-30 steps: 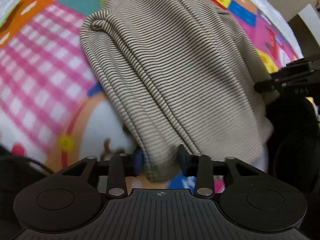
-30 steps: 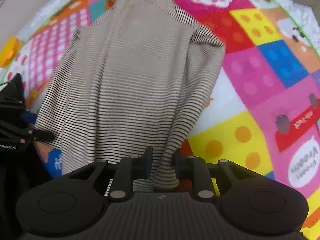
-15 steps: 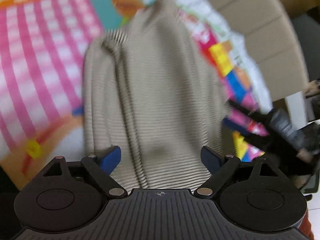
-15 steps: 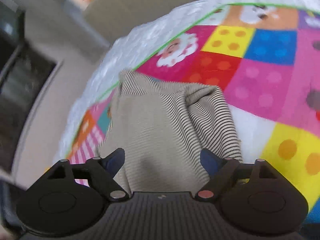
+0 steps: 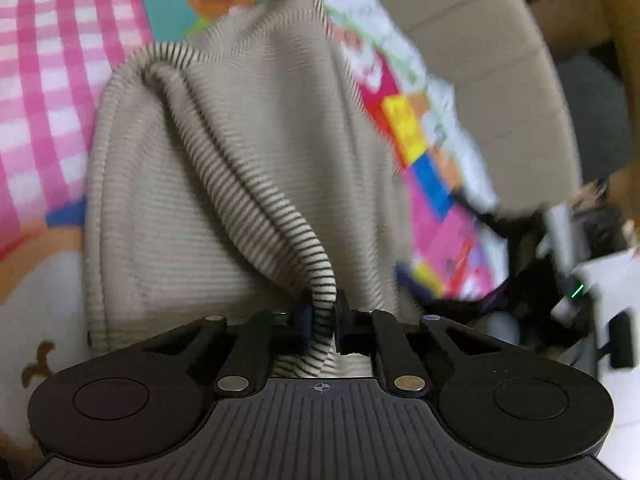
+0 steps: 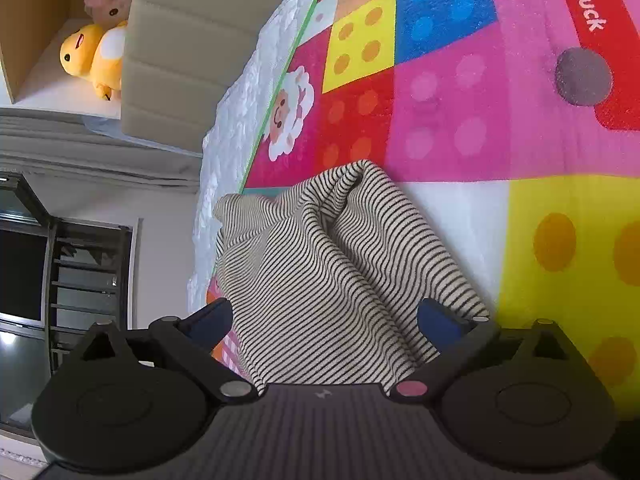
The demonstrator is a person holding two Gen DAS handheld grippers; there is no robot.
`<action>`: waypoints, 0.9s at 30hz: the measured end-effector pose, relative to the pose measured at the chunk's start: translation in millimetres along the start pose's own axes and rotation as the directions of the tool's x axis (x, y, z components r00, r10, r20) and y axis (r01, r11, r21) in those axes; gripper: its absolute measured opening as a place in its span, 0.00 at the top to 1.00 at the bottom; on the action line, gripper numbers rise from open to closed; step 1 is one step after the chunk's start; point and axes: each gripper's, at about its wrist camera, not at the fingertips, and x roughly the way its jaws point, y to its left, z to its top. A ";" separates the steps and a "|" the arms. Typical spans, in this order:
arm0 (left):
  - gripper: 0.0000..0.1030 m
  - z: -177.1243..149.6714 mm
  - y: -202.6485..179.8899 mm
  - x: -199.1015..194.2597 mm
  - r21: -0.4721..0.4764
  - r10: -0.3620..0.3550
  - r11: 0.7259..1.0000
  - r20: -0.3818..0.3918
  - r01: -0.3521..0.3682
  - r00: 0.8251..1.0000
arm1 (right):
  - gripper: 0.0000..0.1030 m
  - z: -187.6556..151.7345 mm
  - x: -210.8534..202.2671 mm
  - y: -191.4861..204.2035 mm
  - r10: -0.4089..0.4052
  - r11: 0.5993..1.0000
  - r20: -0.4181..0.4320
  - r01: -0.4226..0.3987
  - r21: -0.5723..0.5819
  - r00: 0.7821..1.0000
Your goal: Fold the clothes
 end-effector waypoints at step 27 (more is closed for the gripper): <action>0.03 29.0 -38.2 -52.7 0.522 0.176 0.828 0.108 -0.207 0.978 | 0.00 -22.2 24.1 32.4 -0.216 0.932 -0.016 0.201 -0.300 0.976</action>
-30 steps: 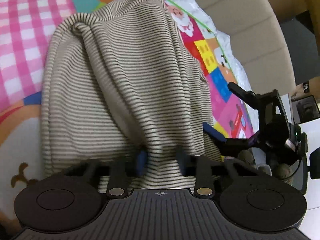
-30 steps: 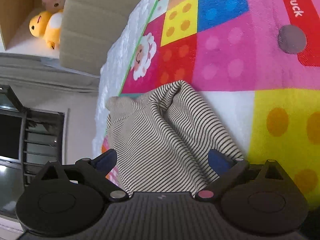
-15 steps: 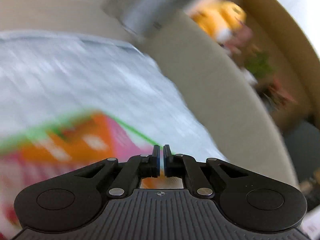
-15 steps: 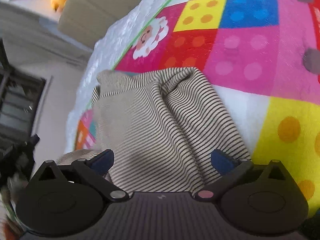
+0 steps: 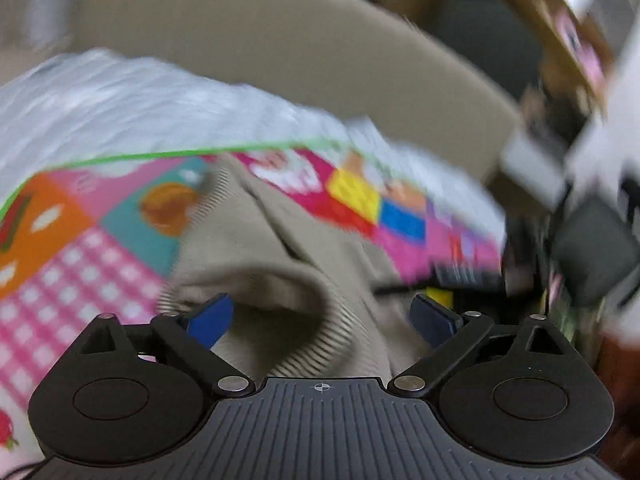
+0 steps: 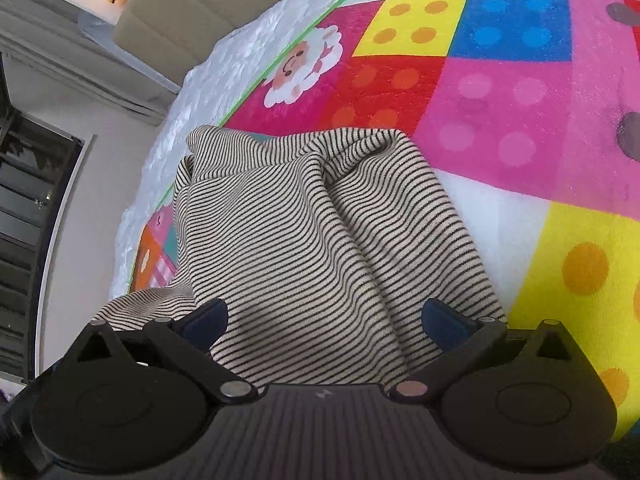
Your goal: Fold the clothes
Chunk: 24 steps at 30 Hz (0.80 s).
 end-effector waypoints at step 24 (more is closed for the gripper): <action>0.64 35.8 196.8 -15.3 -0.491 0.541 0.712 -0.071 -0.501 0.838 | 0.00 -5.7 11.4 26.1 -0.124 0.974 -0.038 0.114 -0.194 0.992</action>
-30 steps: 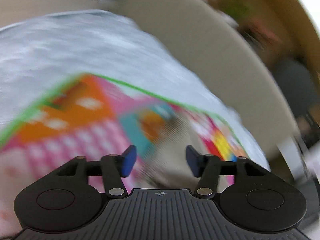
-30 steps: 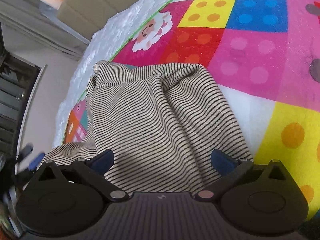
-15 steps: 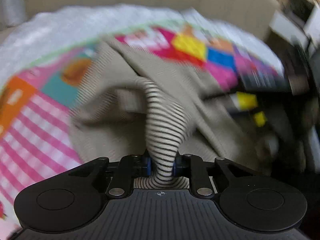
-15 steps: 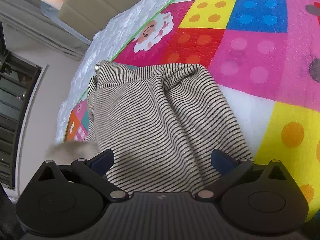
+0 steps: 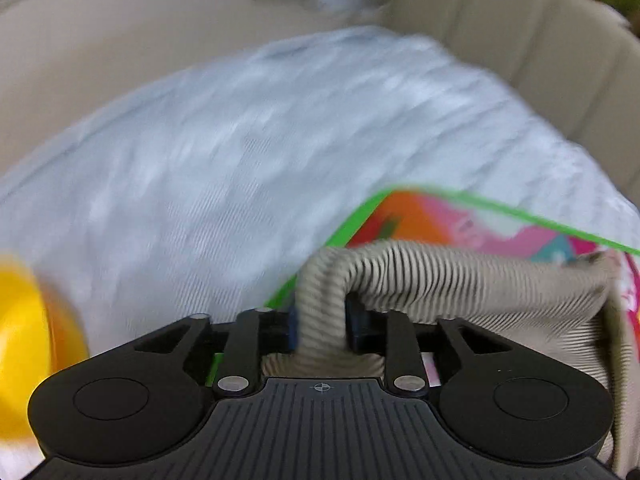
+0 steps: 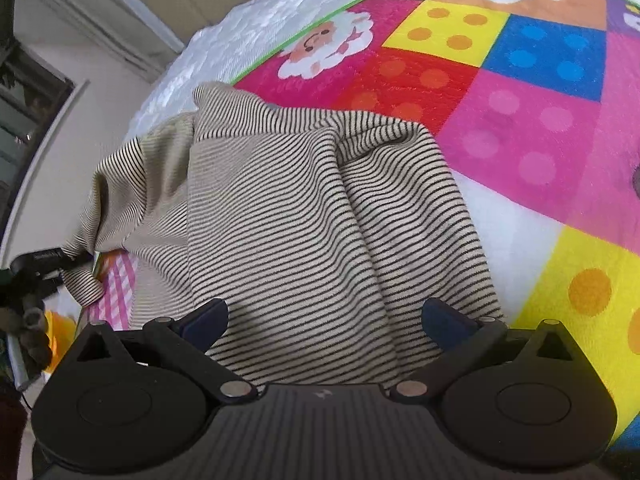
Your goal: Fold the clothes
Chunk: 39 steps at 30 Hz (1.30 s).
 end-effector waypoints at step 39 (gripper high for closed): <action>0.08 -24.2 -108.0 37.5 0.222 -0.187 0.962 0.108 0.160 0.976 | 0.88 54.8 52.9 100.6 -0.241 0.248 0.570 0.618 -0.746 0.785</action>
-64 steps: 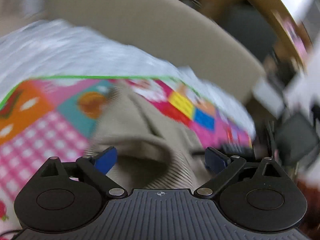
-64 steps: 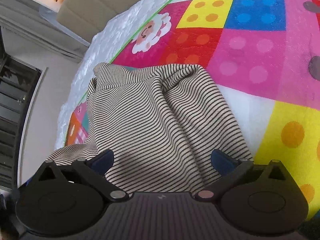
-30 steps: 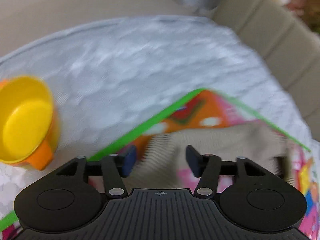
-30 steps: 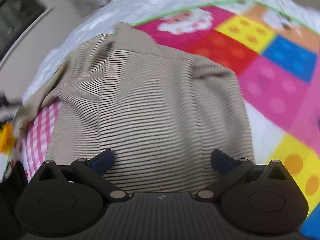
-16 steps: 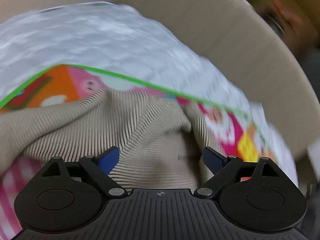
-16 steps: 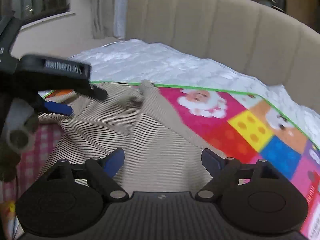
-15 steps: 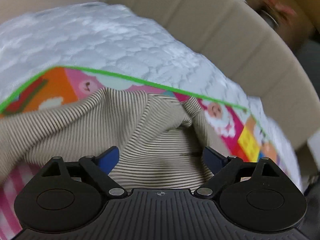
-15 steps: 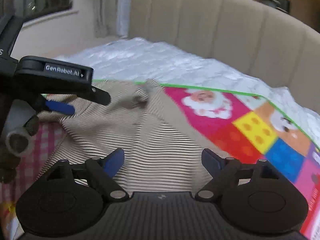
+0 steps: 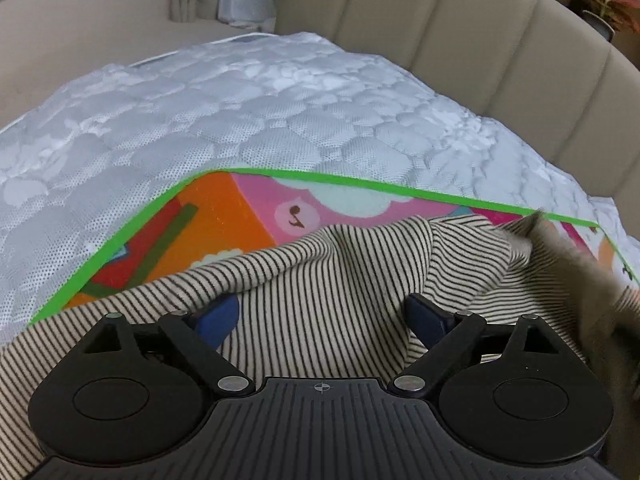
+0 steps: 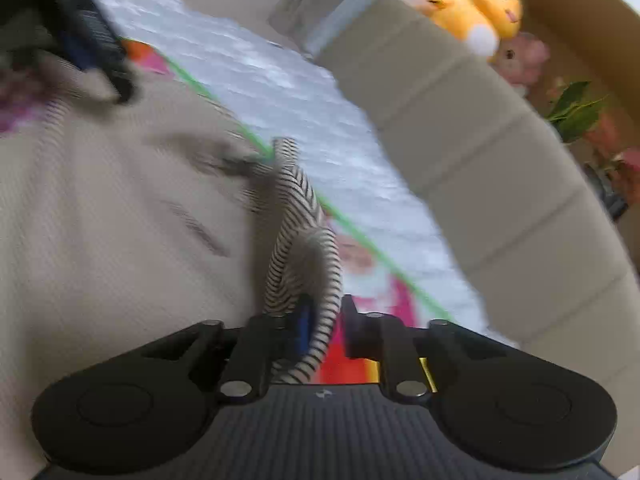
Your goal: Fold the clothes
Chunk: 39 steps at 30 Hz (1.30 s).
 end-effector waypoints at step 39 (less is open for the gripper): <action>0.01 -5.7 24.7 -41.0 -0.240 -0.095 0.967 -0.015 0.089 0.995 | 0.59 -48.5 -123.3 56.8 0.433 0.902 -0.270 -0.413 0.128 0.860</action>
